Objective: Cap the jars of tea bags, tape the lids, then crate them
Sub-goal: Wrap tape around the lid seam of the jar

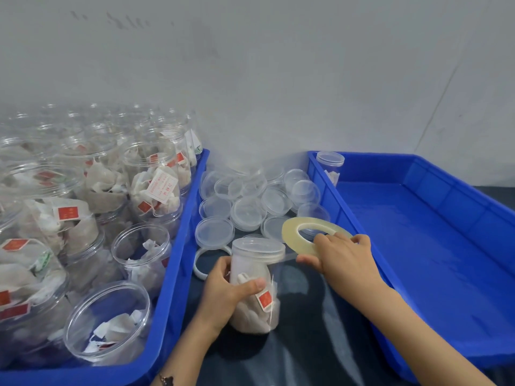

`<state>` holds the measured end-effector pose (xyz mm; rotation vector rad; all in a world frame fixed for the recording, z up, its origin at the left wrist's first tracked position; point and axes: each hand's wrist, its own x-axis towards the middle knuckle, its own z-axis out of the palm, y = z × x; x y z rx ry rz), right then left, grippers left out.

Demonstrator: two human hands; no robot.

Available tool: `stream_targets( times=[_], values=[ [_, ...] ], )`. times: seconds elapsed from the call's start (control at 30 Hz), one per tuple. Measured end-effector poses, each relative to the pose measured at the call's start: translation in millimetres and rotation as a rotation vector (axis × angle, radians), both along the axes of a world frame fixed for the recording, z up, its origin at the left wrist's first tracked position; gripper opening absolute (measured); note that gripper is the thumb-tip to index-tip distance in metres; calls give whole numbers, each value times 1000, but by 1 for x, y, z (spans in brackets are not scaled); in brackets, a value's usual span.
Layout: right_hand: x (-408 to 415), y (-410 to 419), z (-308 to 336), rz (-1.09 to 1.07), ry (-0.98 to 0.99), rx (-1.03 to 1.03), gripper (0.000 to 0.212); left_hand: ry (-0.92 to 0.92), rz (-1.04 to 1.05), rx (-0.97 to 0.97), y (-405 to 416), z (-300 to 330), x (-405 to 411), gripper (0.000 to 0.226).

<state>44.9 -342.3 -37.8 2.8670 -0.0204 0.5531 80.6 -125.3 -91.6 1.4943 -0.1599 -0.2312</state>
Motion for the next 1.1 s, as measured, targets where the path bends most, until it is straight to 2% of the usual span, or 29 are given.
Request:
stream_targets(
  times=[0.13, 0.17, 0.3, 0.37, 0.5, 0.63, 0.7, 0.77, 0.87, 0.97, 1.1],
  values=[
    [3, -2, 11, -3, 71, 123, 115, 41, -92, -75, 4, 3, 1, 84],
    [4, -1, 12, -6, 94, 138, 117, 42, -105, -89, 4, 3, 1, 85],
    [7, 5, 15, 31, 144, 222, 79, 36, -170, -121, 6, 7, 2, 87],
    [7, 8, 17, 47, 183, 256, 70, 25, -193, -142, 7, 8, 2, 85],
    [11, 11, 18, 72, 251, 282, 83, 5, -250, -166, 7, 11, 1, 82],
    [13, 12, 23, 96, 402, 320, 105, -7, -380, -143, 10, 8, -1, 83],
    [11, 9, 25, 86, 452, 332, 101, 35, -422, -150, 10, 6, -3, 89],
    [8, 10, 27, 65, 477, 320, 91, 88, -421, -156, 6, 9, -5, 86],
    [3, 16, 25, 28, 491, 278, 80, 153, -305, -120, -1, 10, 1, 80],
    [-1, 21, 24, 8, 501, 225, 79, 135, -250, -38, -2, 8, 7, 85],
    [-5, 23, 22, -14, 547, 214, 80, 171, -221, 2, 0, 3, 7, 71]
  ],
)
